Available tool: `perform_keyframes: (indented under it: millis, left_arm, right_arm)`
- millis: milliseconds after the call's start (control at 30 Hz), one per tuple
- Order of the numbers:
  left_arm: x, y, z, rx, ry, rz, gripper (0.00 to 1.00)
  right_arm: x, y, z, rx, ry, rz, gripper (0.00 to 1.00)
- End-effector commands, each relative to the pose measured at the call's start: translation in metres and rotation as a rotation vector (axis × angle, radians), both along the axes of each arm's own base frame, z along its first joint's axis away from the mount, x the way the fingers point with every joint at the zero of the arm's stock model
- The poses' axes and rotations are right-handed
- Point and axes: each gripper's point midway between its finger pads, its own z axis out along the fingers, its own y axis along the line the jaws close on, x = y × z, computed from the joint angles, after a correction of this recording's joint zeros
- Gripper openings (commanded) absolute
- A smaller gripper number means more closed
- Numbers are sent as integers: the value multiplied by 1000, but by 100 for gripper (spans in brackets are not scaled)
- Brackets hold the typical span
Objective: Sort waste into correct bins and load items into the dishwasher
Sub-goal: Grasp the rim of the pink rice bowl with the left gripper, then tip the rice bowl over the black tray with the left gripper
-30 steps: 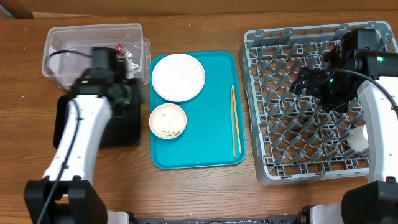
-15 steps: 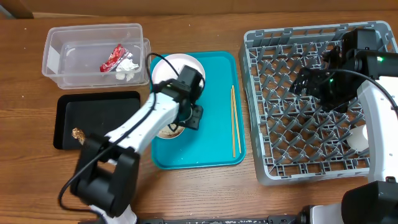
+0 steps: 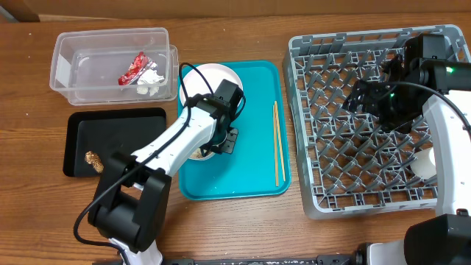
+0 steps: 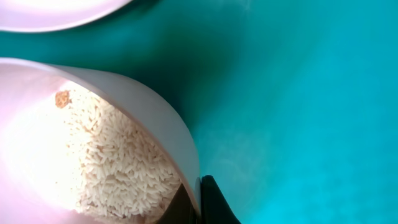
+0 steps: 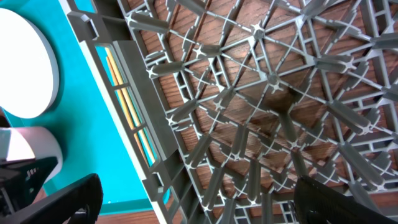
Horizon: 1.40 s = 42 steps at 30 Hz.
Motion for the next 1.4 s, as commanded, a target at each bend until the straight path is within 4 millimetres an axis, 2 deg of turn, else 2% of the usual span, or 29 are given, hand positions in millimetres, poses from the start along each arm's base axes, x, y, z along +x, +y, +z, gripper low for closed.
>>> perform_keyframes:
  millis: [0, 167, 300, 433, 567, 833, 1100, 1233, 1367]
  left_arm:
    - [15, -7, 51, -64, -112, 29, 4]
    - [14, -1, 95, -116, -195, 75, 4]
    - [7, 20, 109, -131, -185, 151, 4]
    - [4, 40, 110, -204, -115, 215, 4]
    - [9, 57, 111, -341, -76, 226, 4]
    - [21, 96, 123, -642, -90, 203, 4]
    - [23, 129, 109, -942, -94, 261, 4]
    - [24, 143, 110, -1125, -144, 282, 4]
    - [25, 160, 101, -1231, -164, 349, 4]
  right_arm:
    - [1, 1, 1, 3, -7, 8, 100]
    - [1, 1, 1, 3, -7, 8, 100]
    - [1, 1, 1, 3, -7, 8, 100]
    - [1, 1, 1, 2, -7, 8, 100]
    - [1, -1, 0, -8, -4, 6, 100]
    - [0, -1, 0, -8, -2, 6, 100]
    - [-1, -2, 0, -14, 5, 4, 100]
    - [-2, -2, 0, -14, 6, 4, 100]
    - [-2, -2, -1, -14, 8, 4, 100]
